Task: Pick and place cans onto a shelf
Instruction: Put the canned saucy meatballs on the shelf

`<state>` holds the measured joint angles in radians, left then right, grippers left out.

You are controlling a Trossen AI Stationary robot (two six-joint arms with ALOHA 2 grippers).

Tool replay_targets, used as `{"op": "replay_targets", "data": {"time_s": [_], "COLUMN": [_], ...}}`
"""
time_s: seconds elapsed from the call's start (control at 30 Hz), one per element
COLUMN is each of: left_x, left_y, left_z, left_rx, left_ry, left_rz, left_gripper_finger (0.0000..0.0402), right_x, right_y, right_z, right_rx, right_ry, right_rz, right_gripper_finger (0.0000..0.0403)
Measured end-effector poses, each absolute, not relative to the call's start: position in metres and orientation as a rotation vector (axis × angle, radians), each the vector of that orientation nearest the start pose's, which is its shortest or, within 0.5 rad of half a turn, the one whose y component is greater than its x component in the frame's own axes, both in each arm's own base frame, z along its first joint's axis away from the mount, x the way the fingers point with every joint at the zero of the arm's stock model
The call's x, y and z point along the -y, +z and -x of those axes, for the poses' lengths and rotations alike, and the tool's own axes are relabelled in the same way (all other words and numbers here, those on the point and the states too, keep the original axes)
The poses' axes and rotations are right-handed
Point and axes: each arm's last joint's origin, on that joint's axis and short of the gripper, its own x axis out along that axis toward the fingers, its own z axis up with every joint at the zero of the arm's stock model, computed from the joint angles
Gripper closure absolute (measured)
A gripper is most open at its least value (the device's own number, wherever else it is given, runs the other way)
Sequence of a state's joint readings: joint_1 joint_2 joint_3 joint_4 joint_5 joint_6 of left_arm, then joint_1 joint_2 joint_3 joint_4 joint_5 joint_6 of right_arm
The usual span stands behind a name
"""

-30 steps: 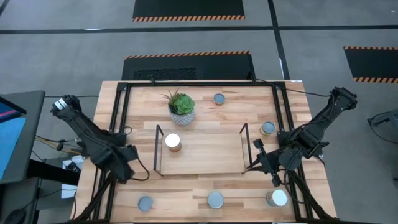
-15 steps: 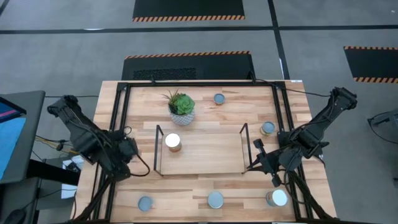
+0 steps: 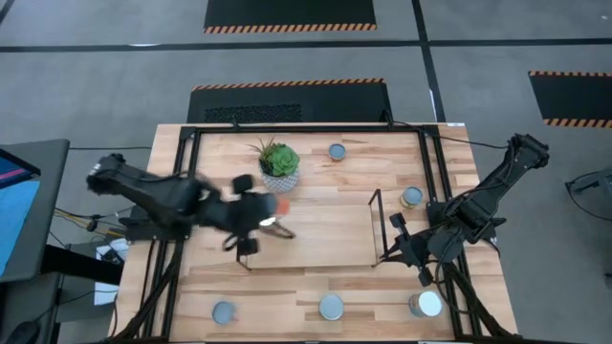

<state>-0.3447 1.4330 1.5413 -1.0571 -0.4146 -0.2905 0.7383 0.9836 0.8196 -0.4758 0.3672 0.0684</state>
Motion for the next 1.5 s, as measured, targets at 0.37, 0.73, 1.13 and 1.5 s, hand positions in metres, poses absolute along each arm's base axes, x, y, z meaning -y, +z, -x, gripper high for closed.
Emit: {"op": "replay_targets", "data": {"time_s": [0.37,0.73,1.13,1.5], "left_x": [0.027,0.022,0.022,0.029], "left_y": [0.338,0.286,0.262,0.252], "left_z": [-0.369,-0.41,-0.422,-0.426], "left_rx": [-1.015,-1.192,-1.235,-1.253], "left_ry": [0.087,0.003,0.02,0.01], "left_rz": [-0.061,-0.092,-0.09,-0.094], "left_gripper_finger": [0.0401,0.0401,0.0401,0.0401], "right_x": [-0.131,-0.142,-0.142,-0.141], "right_y": [0.282,0.281,0.281,0.279], "right_z": [-0.149,-0.138,-0.137,-0.136], "right_rx": [-0.605,-0.621,-0.622,-0.64], "right_ry": [0.362,0.408,0.411,0.409], "right_rz": [0.267,0.23,0.232,0.245], "right_gripper_finger": [0.0347,0.0347,0.0347,0.0347]}}
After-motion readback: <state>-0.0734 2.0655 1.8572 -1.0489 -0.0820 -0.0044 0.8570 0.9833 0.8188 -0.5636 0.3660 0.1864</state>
